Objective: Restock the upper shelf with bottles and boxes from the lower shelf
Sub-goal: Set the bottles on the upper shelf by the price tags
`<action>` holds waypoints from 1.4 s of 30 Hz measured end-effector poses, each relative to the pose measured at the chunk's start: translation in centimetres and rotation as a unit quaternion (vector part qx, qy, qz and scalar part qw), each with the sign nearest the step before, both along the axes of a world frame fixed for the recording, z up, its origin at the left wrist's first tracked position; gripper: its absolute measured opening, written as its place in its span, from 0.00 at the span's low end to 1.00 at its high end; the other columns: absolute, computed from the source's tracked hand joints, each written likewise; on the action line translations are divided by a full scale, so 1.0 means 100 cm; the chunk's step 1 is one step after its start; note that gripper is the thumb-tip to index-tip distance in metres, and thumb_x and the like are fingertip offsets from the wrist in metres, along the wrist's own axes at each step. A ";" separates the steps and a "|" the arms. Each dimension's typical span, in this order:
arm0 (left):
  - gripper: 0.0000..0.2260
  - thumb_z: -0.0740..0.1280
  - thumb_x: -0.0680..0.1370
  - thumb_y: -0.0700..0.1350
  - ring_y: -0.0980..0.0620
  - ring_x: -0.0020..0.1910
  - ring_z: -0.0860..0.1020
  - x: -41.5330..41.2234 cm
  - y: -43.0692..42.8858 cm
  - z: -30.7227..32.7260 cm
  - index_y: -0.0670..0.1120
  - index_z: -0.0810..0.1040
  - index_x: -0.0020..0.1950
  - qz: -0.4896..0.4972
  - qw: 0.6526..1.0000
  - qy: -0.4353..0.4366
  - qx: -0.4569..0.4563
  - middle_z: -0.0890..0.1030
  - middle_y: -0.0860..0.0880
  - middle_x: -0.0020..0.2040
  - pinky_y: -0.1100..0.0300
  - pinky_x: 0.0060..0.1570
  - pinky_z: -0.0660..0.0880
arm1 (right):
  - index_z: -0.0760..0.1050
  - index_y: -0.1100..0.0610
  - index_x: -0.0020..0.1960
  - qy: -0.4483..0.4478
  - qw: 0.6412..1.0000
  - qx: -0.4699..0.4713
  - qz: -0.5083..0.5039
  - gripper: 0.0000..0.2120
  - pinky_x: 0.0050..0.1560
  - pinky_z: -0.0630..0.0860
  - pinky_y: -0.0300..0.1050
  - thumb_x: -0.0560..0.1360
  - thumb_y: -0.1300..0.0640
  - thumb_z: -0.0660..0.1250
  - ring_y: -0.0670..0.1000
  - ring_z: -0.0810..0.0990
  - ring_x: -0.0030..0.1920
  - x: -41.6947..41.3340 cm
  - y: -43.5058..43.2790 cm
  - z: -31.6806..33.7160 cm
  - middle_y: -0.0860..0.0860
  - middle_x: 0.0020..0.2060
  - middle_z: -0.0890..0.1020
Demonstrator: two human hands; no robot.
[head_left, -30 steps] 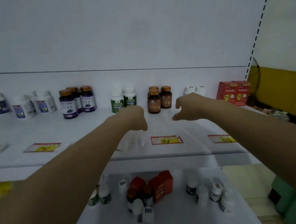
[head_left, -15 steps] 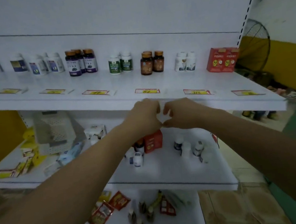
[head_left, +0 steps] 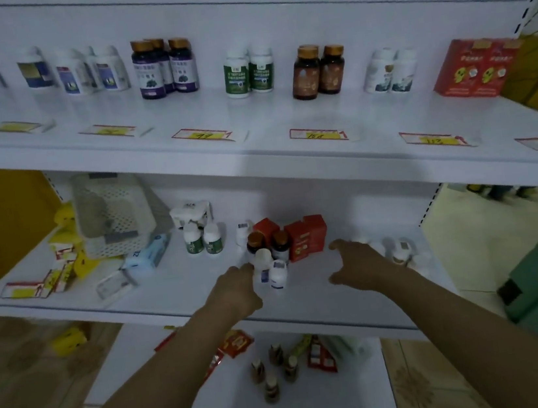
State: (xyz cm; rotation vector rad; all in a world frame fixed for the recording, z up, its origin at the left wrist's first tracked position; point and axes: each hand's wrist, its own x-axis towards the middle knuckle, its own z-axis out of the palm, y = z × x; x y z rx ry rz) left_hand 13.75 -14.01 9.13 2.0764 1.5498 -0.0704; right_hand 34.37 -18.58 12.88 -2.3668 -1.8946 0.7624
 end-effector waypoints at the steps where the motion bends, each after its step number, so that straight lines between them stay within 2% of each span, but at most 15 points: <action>1: 0.26 0.68 0.75 0.43 0.44 0.64 0.70 -0.001 0.008 -0.010 0.41 0.64 0.70 -0.001 1.000 -0.008 -0.011 0.69 0.40 0.65 0.57 0.61 0.69 | 0.56 0.56 0.75 -0.004 1.000 -0.001 -0.007 0.33 0.60 0.73 0.45 0.75 0.53 0.67 0.57 0.73 0.63 -0.001 0.012 -0.008 0.59 0.66 0.71; 4: 0.25 0.68 0.75 0.44 0.44 0.65 0.69 0.002 0.033 -0.037 0.40 0.64 0.69 -0.009 0.999 -0.023 -0.029 0.69 0.40 0.66 0.57 0.62 0.68 | 0.56 0.57 0.74 -0.021 1.000 -0.005 -0.017 0.31 0.57 0.74 0.46 0.76 0.55 0.66 0.58 0.74 0.61 -0.003 0.047 -0.033 0.59 0.64 0.71; 8: 0.26 0.66 0.77 0.45 0.45 0.68 0.67 0.015 0.062 -0.068 0.40 0.61 0.72 -0.014 0.998 -0.045 -0.033 0.66 0.41 0.69 0.57 0.64 0.66 | 0.57 0.57 0.74 -0.039 0.999 0.023 -0.018 0.30 0.47 0.72 0.43 0.75 0.60 0.65 0.56 0.76 0.54 0.003 0.094 -0.063 0.58 0.59 0.73; 11: 0.27 0.66 0.77 0.46 0.43 0.68 0.68 0.030 0.080 -0.086 0.42 0.60 0.73 -0.016 0.997 -0.065 -0.041 0.66 0.41 0.69 0.54 0.65 0.68 | 0.57 0.55 0.75 -0.039 0.997 0.059 -0.001 0.33 0.58 0.74 0.49 0.73 0.62 0.65 0.58 0.75 0.60 0.015 0.133 -0.085 0.57 0.65 0.71; 14: 0.26 0.67 0.76 0.47 0.42 0.65 0.71 0.046 0.095 -0.105 0.42 0.62 0.71 0.002 0.995 -0.078 -0.057 0.69 0.41 0.67 0.51 0.63 0.71 | 0.55 0.55 0.76 -0.068 0.995 0.064 0.036 0.33 0.68 0.67 0.53 0.74 0.58 0.65 0.57 0.67 0.69 0.022 0.169 -0.103 0.57 0.71 0.64; 16: 0.23 0.65 0.77 0.46 0.42 0.63 0.73 0.055 0.103 -0.116 0.41 0.63 0.68 0.021 0.995 -0.079 -0.052 0.72 0.41 0.65 0.52 0.61 0.72 | 0.52 0.55 0.77 -0.075 0.994 0.048 0.056 0.36 0.71 0.64 0.53 0.75 0.58 0.67 0.56 0.63 0.72 0.021 0.188 -0.114 0.56 0.74 0.60; 18: 0.19 0.64 0.77 0.45 0.42 0.60 0.75 0.063 0.107 -0.125 0.41 0.64 0.66 0.035 0.995 -0.085 -0.035 0.74 0.41 0.62 0.53 0.57 0.73 | 0.54 0.56 0.76 -0.087 0.992 0.043 0.086 0.37 0.70 0.65 0.51 0.74 0.55 0.69 0.56 0.65 0.71 0.018 0.204 -0.125 0.55 0.73 0.62; 20: 0.19 0.63 0.78 0.46 0.44 0.60 0.75 0.071 0.107 -0.132 0.44 0.64 0.66 0.039 0.994 -0.105 -0.013 0.74 0.44 0.62 0.54 0.57 0.72 | 0.60 0.57 0.74 -0.118 0.986 0.031 0.116 0.37 0.68 0.68 0.49 0.70 0.52 0.73 0.55 0.70 0.67 0.017 0.215 -0.137 0.54 0.69 0.68; 23: 0.20 0.63 0.78 0.48 0.45 0.60 0.75 0.080 0.106 -0.137 0.47 0.63 0.68 0.044 0.994 -0.094 0.031 0.73 0.46 0.62 0.54 0.53 0.74 | 0.66 0.56 0.67 -0.185 0.973 0.038 0.132 0.30 0.62 0.71 0.47 0.69 0.55 0.73 0.55 0.73 0.62 0.021 0.225 -0.151 0.54 0.64 0.71; 28: 0.15 0.63 0.79 0.47 0.46 0.57 0.75 0.079 0.106 -0.146 0.48 0.68 0.64 0.070 0.988 -0.123 0.055 0.72 0.47 0.60 0.55 0.53 0.74 | 0.69 0.59 0.64 -0.238 0.959 0.054 0.146 0.21 0.61 0.72 0.50 0.73 0.60 0.67 0.58 0.71 0.62 0.030 0.223 -0.156 0.57 0.62 0.69; 31: 0.15 0.65 0.77 0.47 0.47 0.56 0.76 0.069 0.106 -0.138 0.47 0.70 0.62 0.077 0.982 -0.171 0.015 0.76 0.49 0.56 0.58 0.51 0.72 | 0.69 0.55 0.65 -0.232 0.965 0.027 0.121 0.24 0.62 0.69 0.52 0.71 0.55 0.68 0.60 0.66 0.64 0.039 0.209 -0.150 0.56 0.63 0.68; 34: 0.15 0.69 0.74 0.47 0.47 0.52 0.75 0.055 0.106 -0.119 0.43 0.71 0.58 0.094 0.971 -0.213 -0.050 0.75 0.47 0.51 0.62 0.46 0.68 | 0.66 0.54 0.68 -0.163 0.983 -0.011 0.084 0.27 0.60 0.69 0.47 0.71 0.52 0.70 0.58 0.68 0.61 0.040 0.183 -0.125 0.56 0.62 0.71; 37: 0.14 0.72 0.73 0.46 0.52 0.45 0.71 0.041 0.102 -0.095 0.44 0.69 0.50 0.109 0.953 -0.260 -0.112 0.72 0.49 0.49 0.63 0.43 0.66 | 0.66 0.55 0.68 0.007 0.999 -0.036 0.015 0.30 0.53 0.73 0.42 0.70 0.51 0.73 0.52 0.75 0.56 0.034 0.152 -0.085 0.54 0.60 0.75; 39: 0.13 0.72 0.72 0.42 0.55 0.40 0.72 0.030 0.096 -0.076 0.44 0.69 0.50 0.135 0.916 -0.335 -0.176 0.73 0.49 0.45 0.64 0.38 0.68 | 0.67 0.53 0.67 0.077 0.996 -0.037 -0.012 0.30 0.54 0.74 0.41 0.69 0.49 0.73 0.50 0.76 0.56 0.029 0.131 -0.059 0.51 0.59 0.76; 42: 0.12 0.73 0.72 0.42 0.53 0.45 0.77 0.015 0.078 -0.047 0.44 0.74 0.52 0.149 0.857 -0.431 -0.238 0.78 0.49 0.46 0.62 0.45 0.73 | 0.68 0.47 0.65 0.158 0.987 -0.033 -0.020 0.26 0.52 0.73 0.38 0.69 0.48 0.72 0.46 0.76 0.54 0.017 0.098 -0.024 0.45 0.55 0.77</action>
